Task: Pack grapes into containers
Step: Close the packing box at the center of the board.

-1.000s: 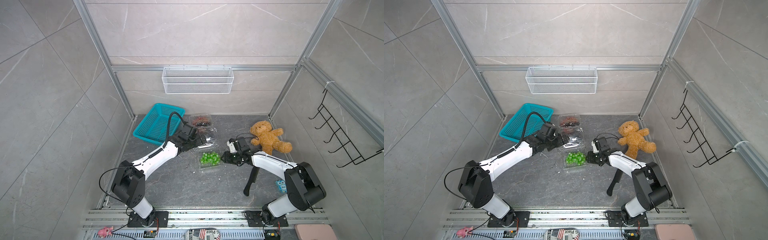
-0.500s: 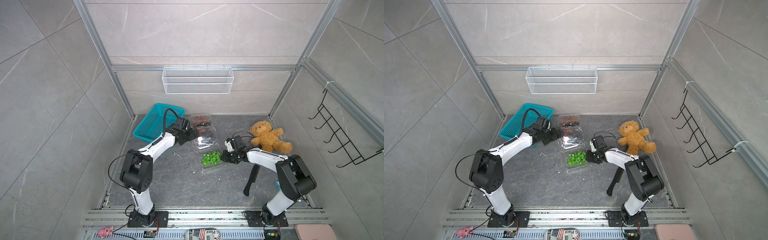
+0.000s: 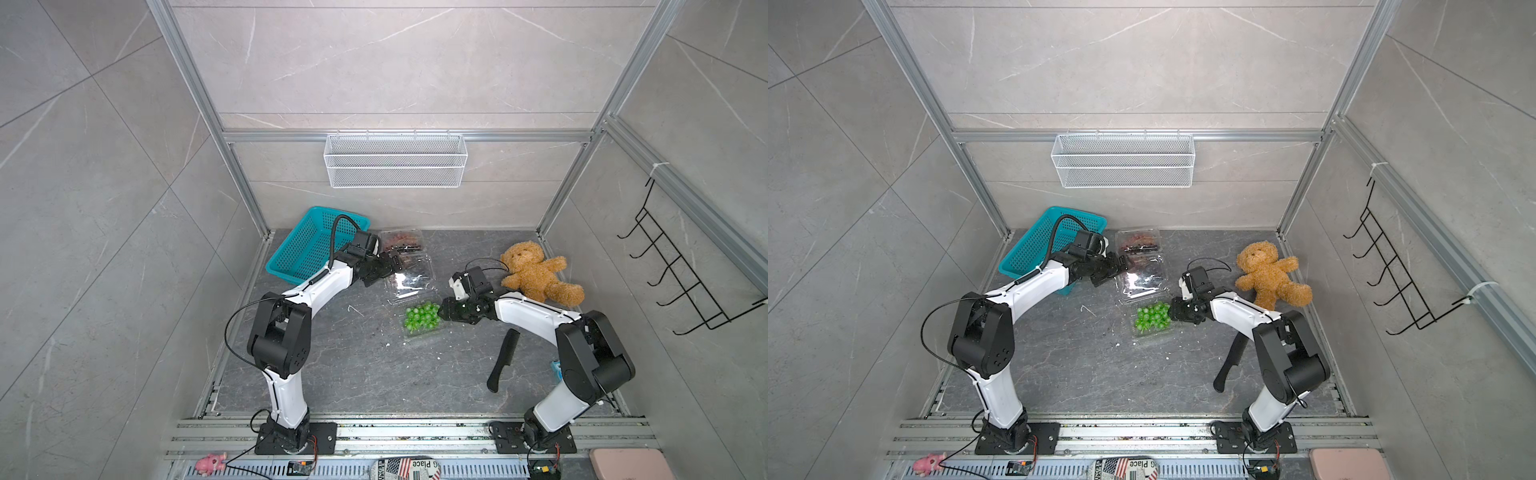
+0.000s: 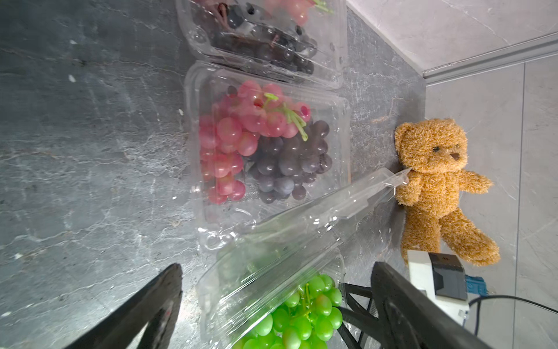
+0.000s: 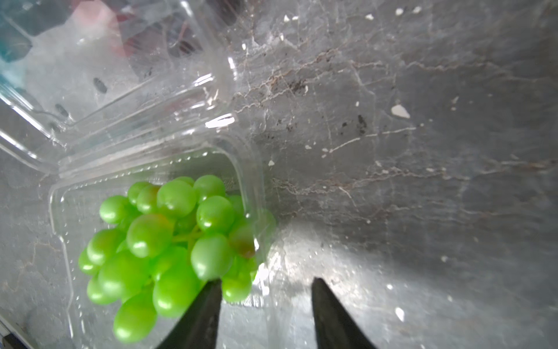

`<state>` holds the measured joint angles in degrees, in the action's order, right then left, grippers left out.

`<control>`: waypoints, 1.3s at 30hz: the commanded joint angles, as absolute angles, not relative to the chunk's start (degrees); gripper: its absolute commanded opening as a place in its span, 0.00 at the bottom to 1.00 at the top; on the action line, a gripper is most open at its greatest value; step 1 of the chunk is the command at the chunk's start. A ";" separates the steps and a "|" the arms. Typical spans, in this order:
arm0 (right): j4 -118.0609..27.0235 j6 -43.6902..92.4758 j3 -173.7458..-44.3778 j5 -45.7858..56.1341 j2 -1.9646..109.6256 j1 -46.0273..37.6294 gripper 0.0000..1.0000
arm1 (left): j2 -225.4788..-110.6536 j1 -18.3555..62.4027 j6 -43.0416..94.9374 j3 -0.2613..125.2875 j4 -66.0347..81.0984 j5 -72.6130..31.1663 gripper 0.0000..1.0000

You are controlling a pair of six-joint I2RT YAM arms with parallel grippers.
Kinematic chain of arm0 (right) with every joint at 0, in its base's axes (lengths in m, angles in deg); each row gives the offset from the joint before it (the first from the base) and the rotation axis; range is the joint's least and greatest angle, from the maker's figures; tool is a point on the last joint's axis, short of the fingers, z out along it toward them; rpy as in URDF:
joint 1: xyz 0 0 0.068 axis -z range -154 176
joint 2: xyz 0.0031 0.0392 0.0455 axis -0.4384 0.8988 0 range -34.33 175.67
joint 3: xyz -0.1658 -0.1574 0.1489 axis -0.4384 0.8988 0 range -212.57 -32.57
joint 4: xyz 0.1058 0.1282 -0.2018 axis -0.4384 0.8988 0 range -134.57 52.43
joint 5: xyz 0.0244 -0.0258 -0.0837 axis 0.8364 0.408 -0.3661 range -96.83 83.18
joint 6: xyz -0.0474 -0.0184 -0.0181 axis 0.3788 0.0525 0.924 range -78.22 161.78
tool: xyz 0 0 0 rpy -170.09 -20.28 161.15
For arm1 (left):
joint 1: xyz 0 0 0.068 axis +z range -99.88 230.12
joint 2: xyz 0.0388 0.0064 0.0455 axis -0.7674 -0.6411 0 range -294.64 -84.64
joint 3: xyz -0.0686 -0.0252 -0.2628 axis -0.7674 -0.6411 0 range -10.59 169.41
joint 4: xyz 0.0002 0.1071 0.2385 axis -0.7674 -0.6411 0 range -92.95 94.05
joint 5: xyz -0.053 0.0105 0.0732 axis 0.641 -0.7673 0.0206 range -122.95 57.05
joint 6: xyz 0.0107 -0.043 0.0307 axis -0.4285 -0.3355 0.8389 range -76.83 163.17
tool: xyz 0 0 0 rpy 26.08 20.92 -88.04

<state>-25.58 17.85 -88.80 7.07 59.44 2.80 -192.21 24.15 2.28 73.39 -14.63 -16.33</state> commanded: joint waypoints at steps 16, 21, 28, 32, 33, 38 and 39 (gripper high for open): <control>-23.07 17.62 -89.79 8.42 53.93 5.21 0.99 | -192.30 23.85 3.87 76.23 -10.00 -10.65 0.99; -22.68 17.19 -89.61 8.86 52.84 5.96 1.00 | -191.12 23.06 3.92 75.71 -9.89 -10.81 0.99; -22.44 15.69 -89.42 11.05 50.23 7.46 0.99 | -187.89 21.51 4.55 74.84 -9.21 -10.98 0.99; -22.44 14.47 -89.17 12.31 48.63 8.60 1.00 | -186.62 19.94 5.08 74.94 -9.45 -11.98 0.99; -22.34 14.21 -89.14 12.55 48.15 8.81 0.99 | -186.33 19.58 5.18 74.84 -9.49 -12.10 0.99; -20.53 13.71 -90.06 12.81 45.12 10.04 1.00 | -185.30 17.92 5.04 73.68 -9.55 -13.08 0.99; -20.30 13.42 -90.29 13.22 44.50 10.41 1.00 | -184.94 17.49 4.95 73.13 -9.36 -13.49 0.99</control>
